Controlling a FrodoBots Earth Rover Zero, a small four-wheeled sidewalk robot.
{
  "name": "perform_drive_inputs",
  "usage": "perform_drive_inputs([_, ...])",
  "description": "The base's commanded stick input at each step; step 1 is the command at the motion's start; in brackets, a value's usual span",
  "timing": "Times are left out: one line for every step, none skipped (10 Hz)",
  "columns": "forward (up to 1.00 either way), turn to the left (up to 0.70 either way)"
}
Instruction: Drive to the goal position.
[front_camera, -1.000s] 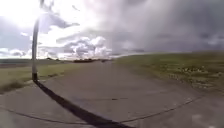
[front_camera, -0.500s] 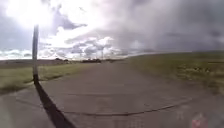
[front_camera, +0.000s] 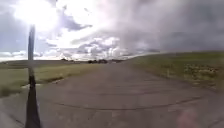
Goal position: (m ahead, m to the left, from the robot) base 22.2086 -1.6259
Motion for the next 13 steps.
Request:
perform_drive_inputs([1.00, 0.00])
perform_drive_inputs([1.00, 0.00])
perform_drive_inputs([1.00, 0.00])
perform_drive_inputs([1.00, 0.00])
perform_drive_inputs([1.00, 0.00])
perform_drive_inputs([1.00, 0.00])
perform_drive_inputs([1.00, 0.00])
perform_drive_inputs([1.00, 0.00])
perform_drive_inputs([1.00, 0.00])
perform_drive_inputs([1.00, 0.00])
perform_drive_inputs([1.00, 0.00])
perform_drive_inputs([1.00, 0.00])
perform_drive_inputs([1.00, 0.00])
